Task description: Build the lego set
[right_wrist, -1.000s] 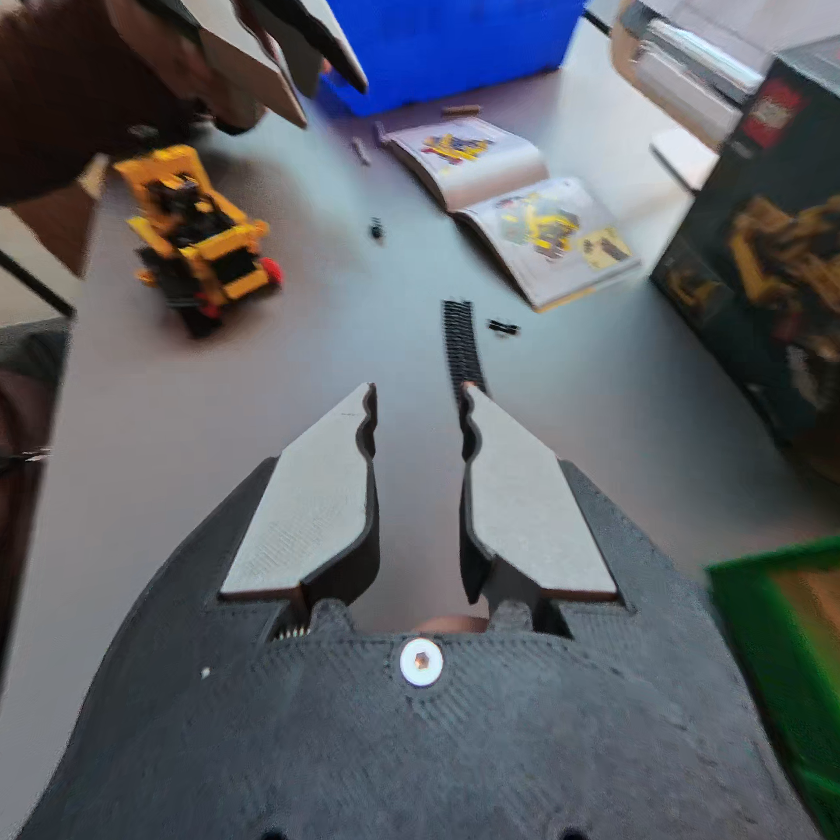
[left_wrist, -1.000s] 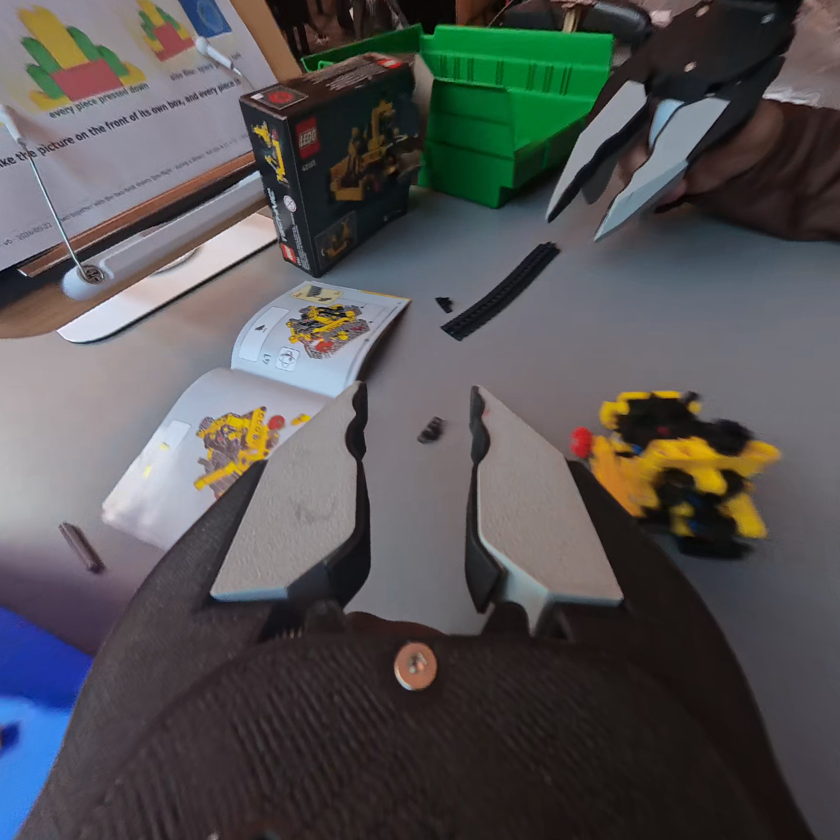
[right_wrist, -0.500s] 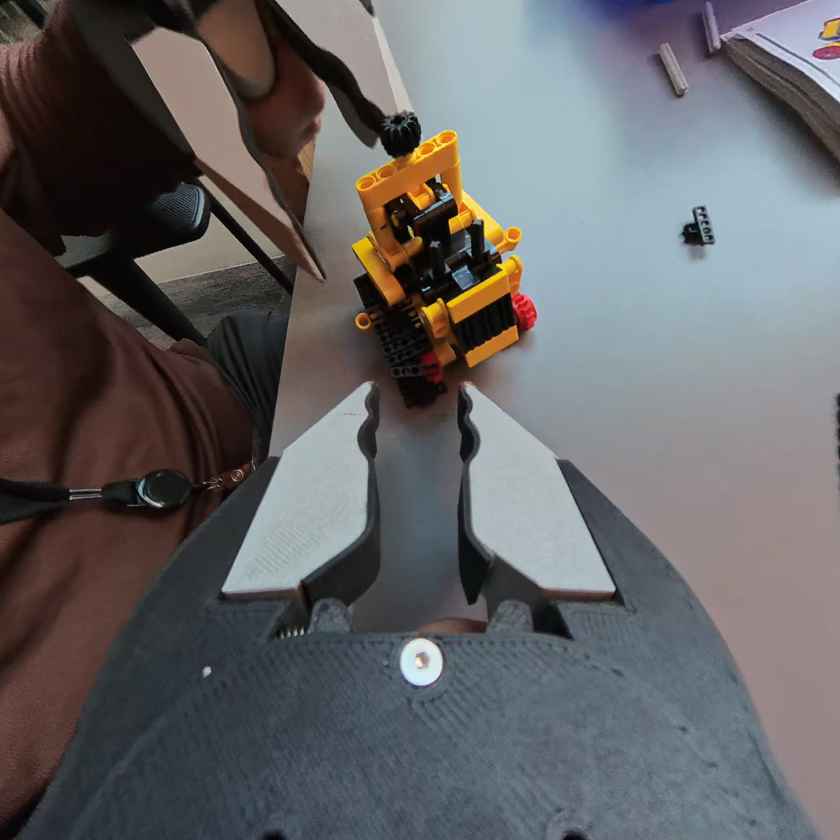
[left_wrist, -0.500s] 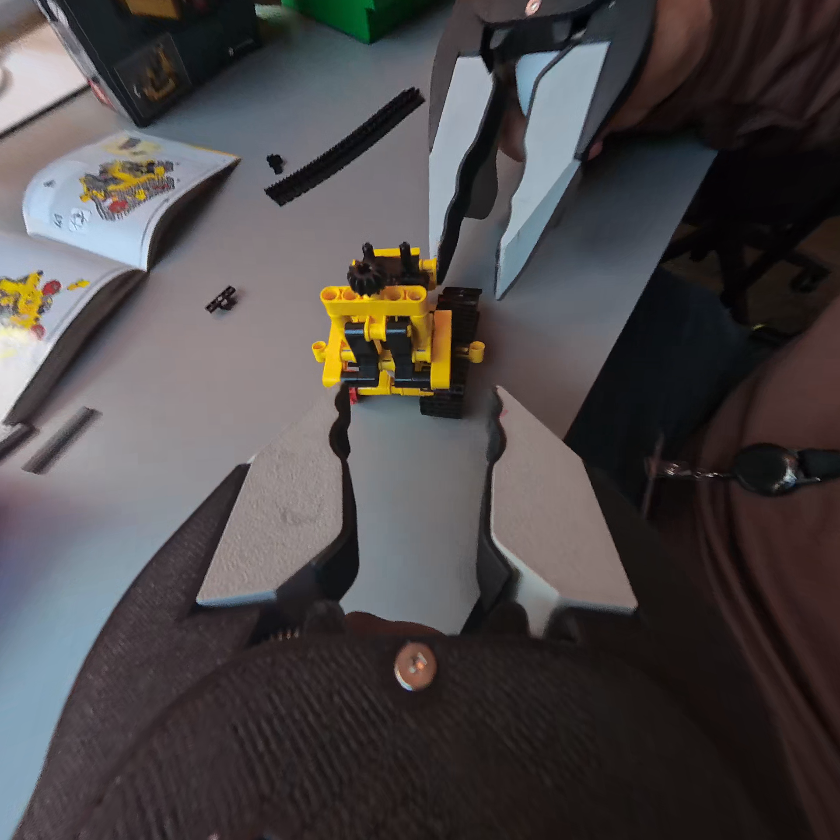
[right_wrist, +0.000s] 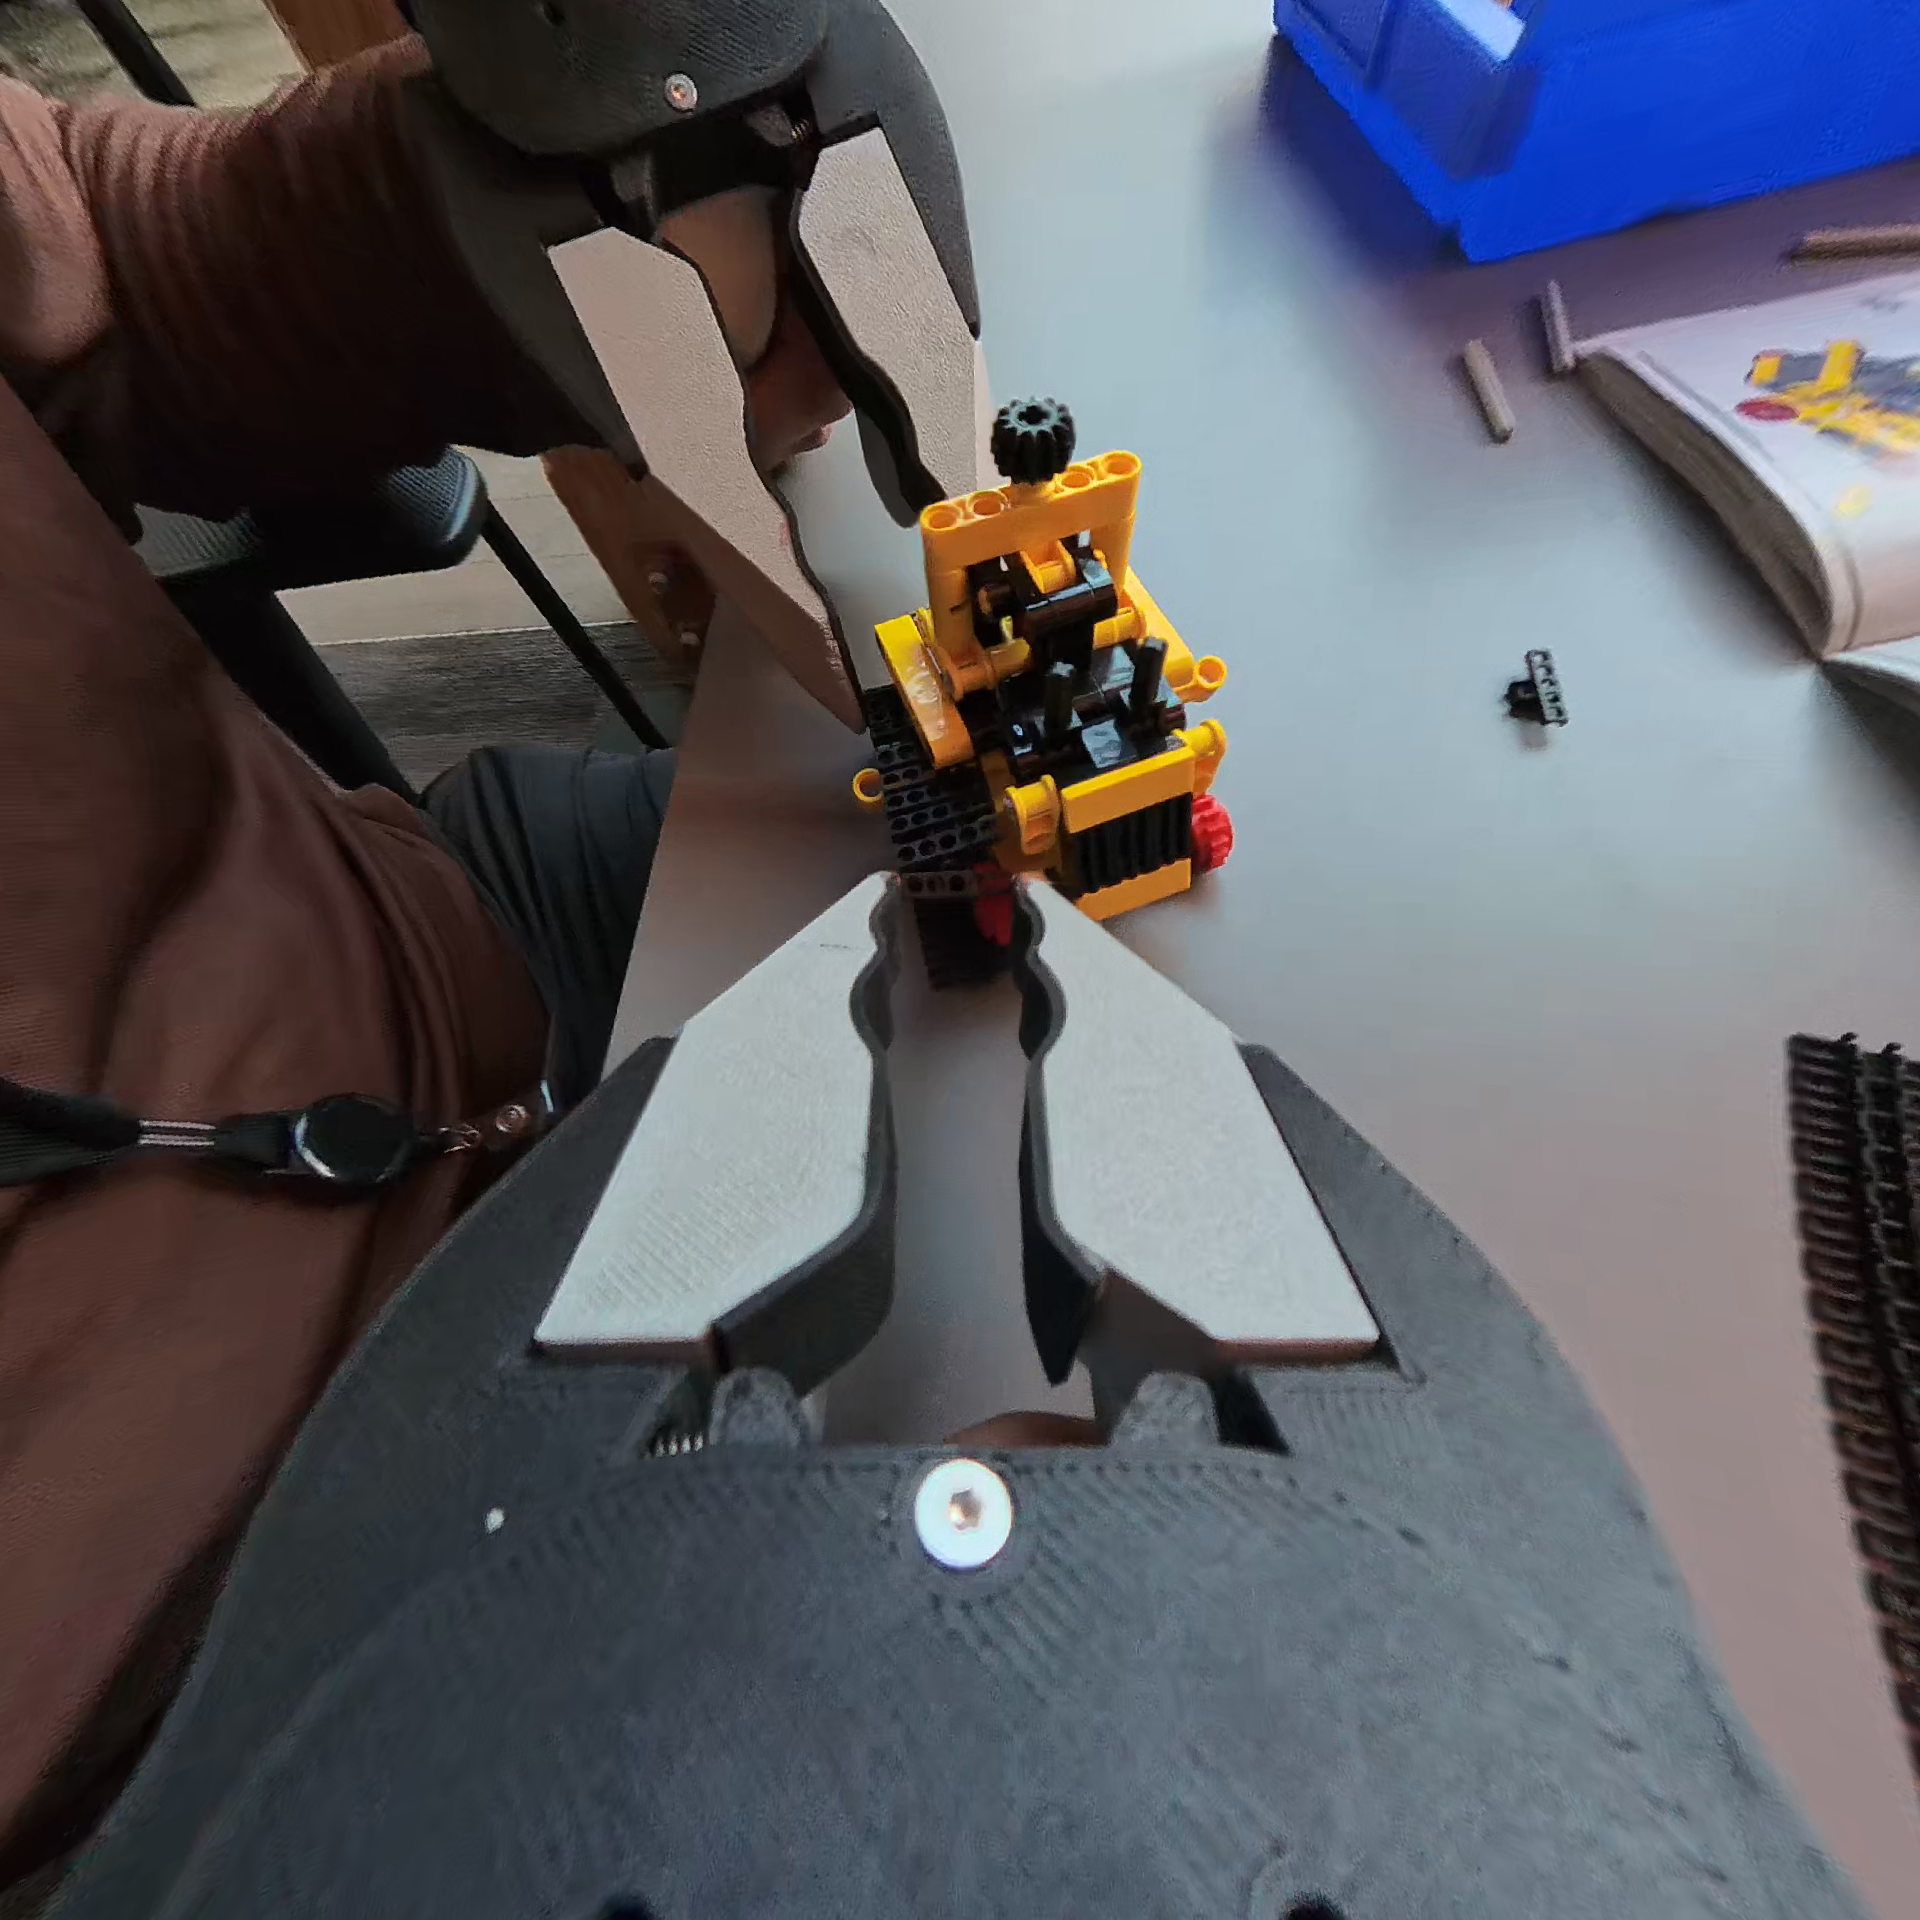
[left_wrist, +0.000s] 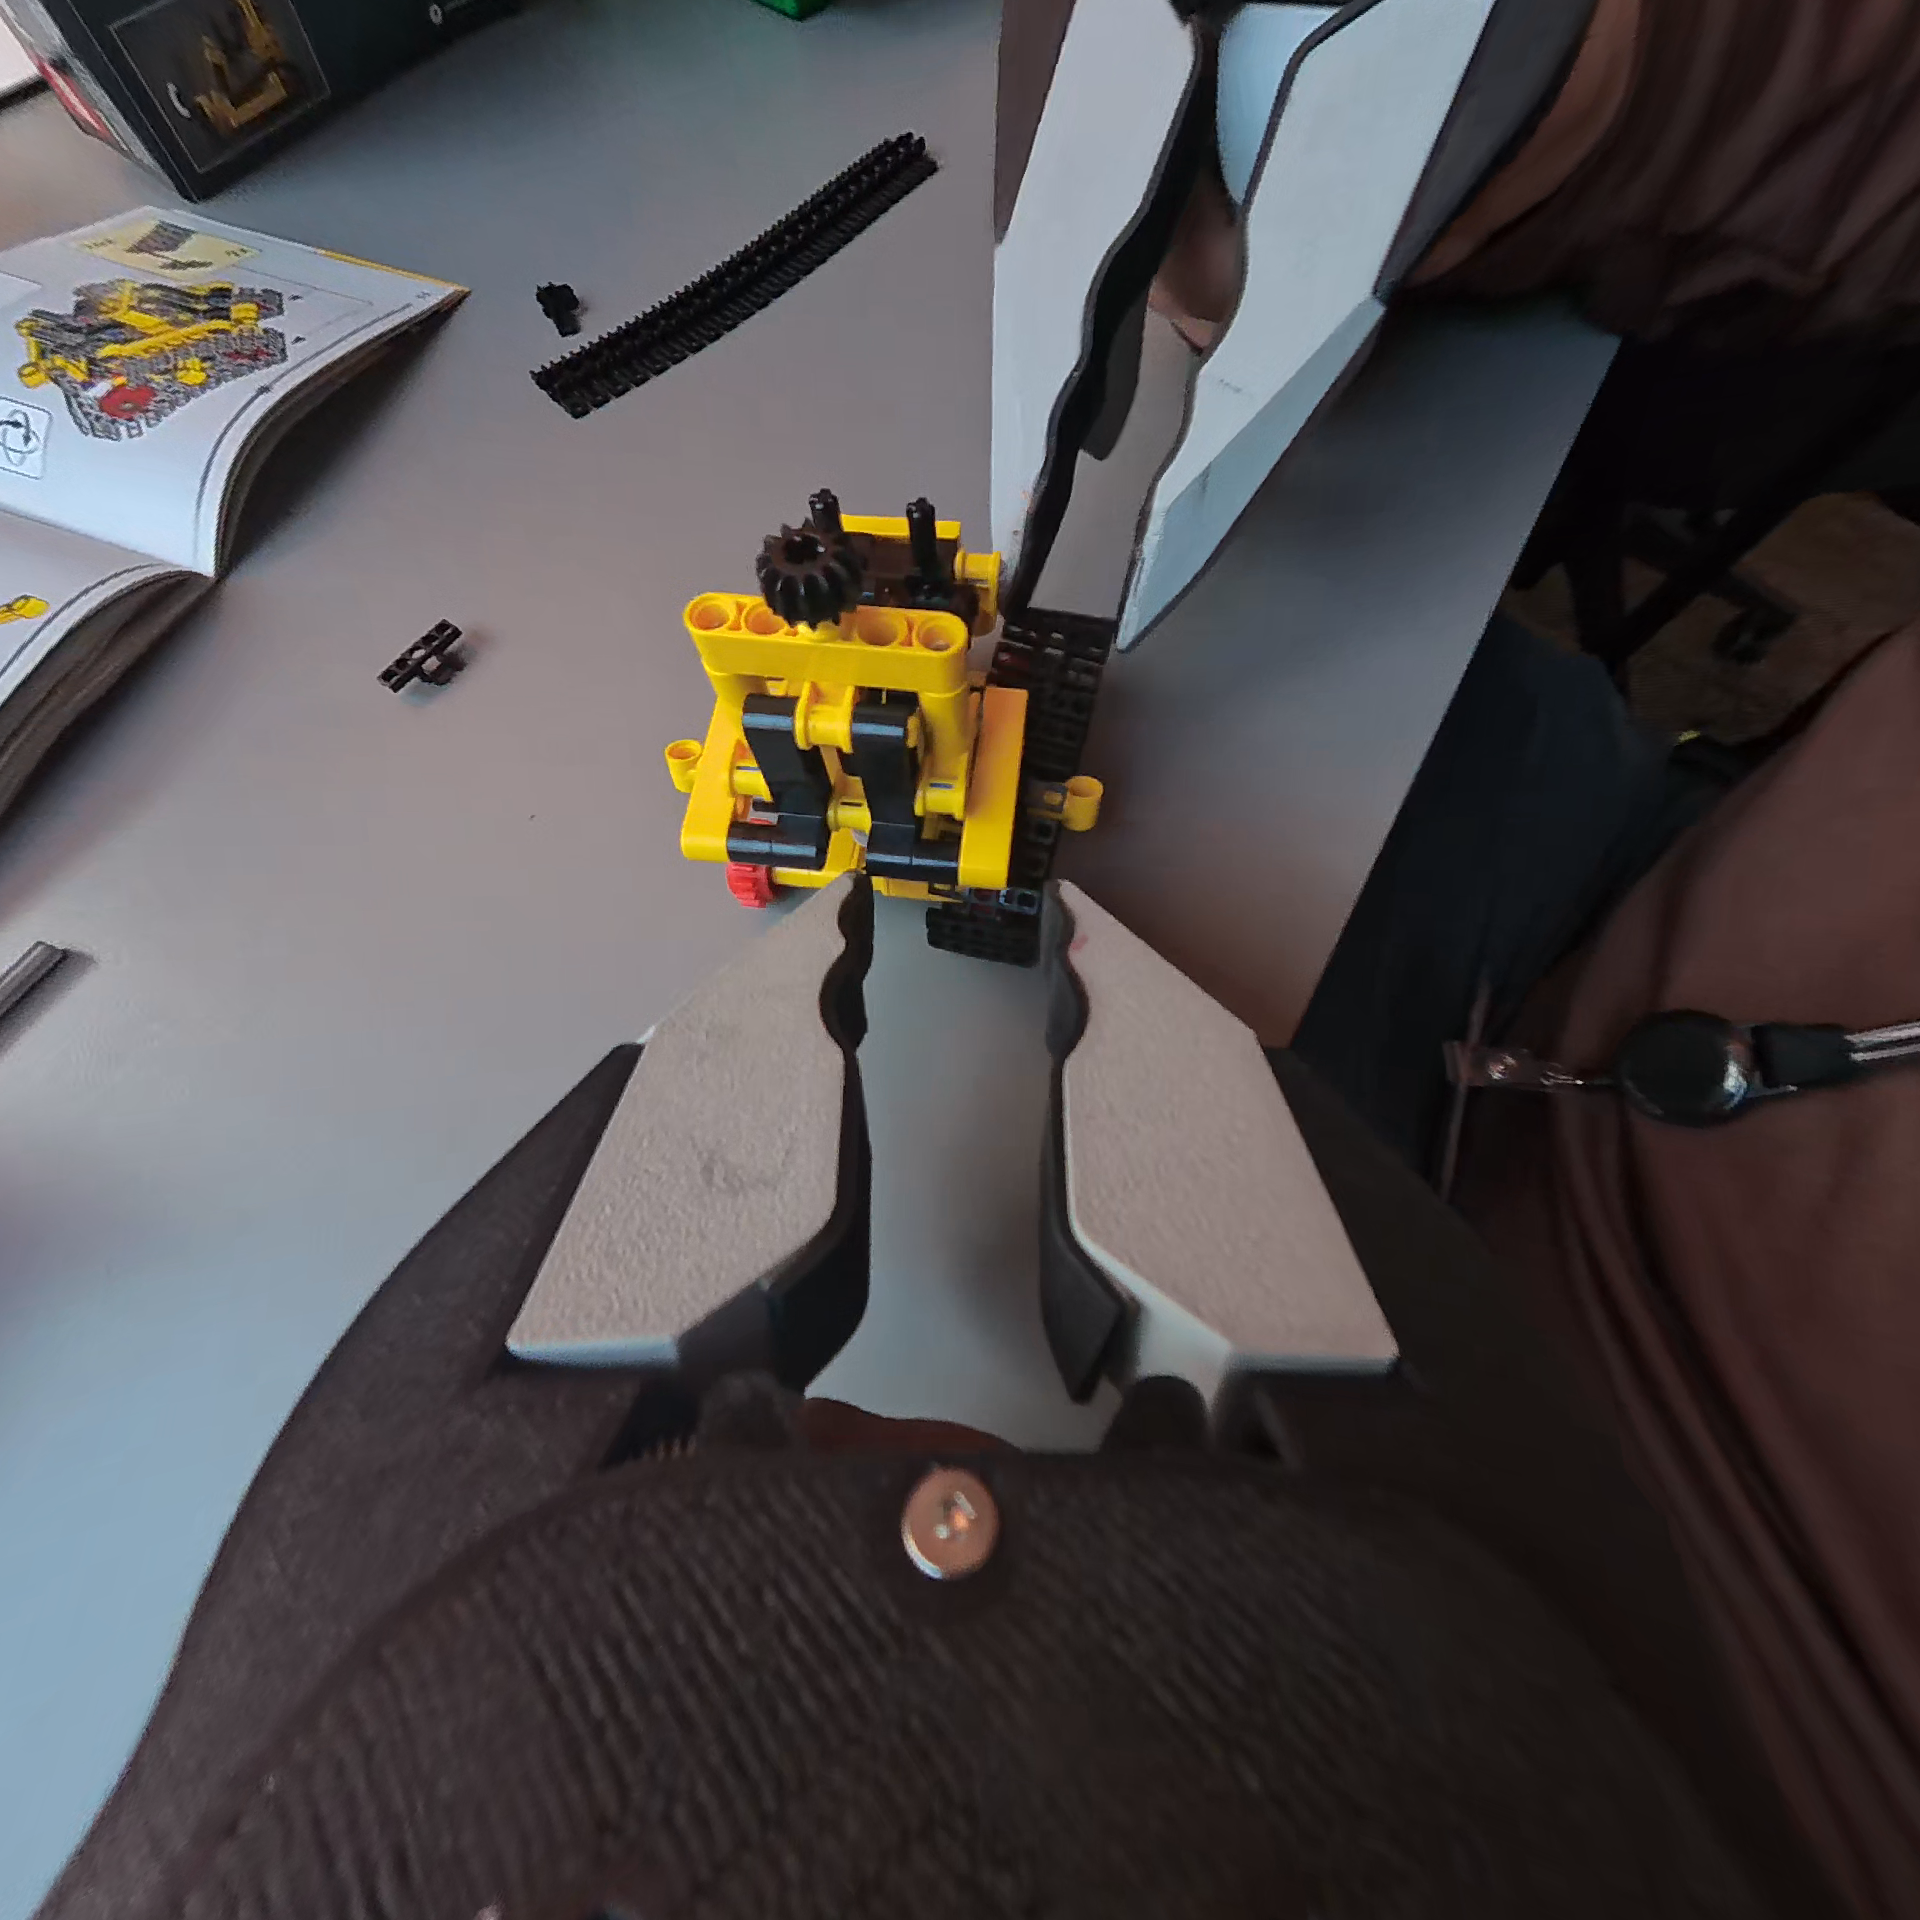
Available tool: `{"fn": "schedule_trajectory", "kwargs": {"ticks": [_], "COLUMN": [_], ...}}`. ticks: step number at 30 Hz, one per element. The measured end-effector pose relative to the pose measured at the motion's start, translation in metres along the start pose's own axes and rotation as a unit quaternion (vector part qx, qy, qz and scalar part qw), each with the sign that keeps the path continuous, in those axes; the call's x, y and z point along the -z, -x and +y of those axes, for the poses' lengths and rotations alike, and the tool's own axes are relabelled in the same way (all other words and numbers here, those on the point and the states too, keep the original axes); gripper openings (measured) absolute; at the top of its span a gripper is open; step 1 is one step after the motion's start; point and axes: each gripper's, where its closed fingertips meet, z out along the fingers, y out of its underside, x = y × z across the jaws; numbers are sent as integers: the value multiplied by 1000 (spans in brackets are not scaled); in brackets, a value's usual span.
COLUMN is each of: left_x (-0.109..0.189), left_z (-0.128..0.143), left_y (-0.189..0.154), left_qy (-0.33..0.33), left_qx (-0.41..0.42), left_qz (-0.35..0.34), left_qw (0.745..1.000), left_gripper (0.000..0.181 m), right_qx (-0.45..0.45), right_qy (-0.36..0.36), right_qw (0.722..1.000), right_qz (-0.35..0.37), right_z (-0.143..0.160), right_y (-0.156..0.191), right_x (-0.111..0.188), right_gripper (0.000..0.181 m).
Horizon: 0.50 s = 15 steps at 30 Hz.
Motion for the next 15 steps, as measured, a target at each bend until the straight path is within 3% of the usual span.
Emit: {"fn": "schedule_trajectory", "kwargs": {"ticks": [4, 8, 15], "left_x": [1, 4, 13], "left_z": [4, 4, -39], "left_y": [3, 10, -21], "left_qy": [10, 11, -38], "left_qx": [0, -17, -102], "left_qz": [-2, -29, -47], "left_qw": [1000, 999, 993], "left_gripper": [21, 35, 26], "right_qx": [62, 101, 121], "right_qy": [7, 27, 10], "right_qw": [998, 993, 990], "right_qz": [31, 58, 76], "right_z": [2, 7, 2], "right_y": [-1, -2, -1], "right_x": [0, -1, 4], "right_gripper": [17, 17, 17]}}
